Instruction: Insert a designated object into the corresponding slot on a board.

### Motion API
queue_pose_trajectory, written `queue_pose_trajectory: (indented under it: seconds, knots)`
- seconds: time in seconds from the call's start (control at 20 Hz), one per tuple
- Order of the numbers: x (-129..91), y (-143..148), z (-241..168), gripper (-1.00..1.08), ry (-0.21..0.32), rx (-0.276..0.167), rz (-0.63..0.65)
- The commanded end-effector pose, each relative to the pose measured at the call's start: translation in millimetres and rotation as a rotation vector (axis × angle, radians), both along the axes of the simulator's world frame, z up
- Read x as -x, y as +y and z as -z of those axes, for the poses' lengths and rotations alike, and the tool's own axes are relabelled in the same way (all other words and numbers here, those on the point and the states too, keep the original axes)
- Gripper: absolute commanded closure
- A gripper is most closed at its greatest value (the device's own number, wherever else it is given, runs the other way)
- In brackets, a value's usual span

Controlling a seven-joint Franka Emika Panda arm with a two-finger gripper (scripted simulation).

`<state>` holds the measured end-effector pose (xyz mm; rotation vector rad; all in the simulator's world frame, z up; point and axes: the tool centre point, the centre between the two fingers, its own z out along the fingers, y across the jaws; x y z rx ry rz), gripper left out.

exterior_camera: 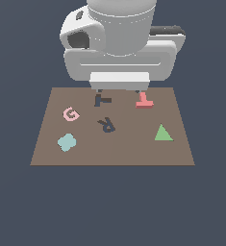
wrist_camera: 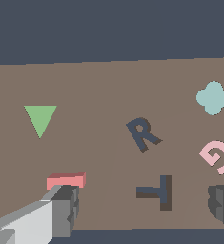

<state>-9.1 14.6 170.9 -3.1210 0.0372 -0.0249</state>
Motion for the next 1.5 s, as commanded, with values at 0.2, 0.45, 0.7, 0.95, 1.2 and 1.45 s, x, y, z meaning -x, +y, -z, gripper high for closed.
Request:
queue_pose_trajectory:
  seconds: [0.2, 0.45, 0.7, 0.95, 1.2, 1.45]
  knots:
    - [20.3, 28.9, 33.5, -0.92, 0.005, 0.005, -0.021]
    - [42.4, 59.4, 70.2, -0.92, 0.009, 0.011, -0.044]
    - [59.6, 83.2, 99.9, -0.92, 0.013, 0.016, -0.061]
    - [69.5, 97.0, 117.7, -0.92, 0.015, 0.019, -0.07]
    - [71.3, 100.6, 122.4, -0.92, 0.016, 0.021, -0.073]
    - [70.6, 99.8, 121.8, -0.92, 0.016, 0.021, -0.072]
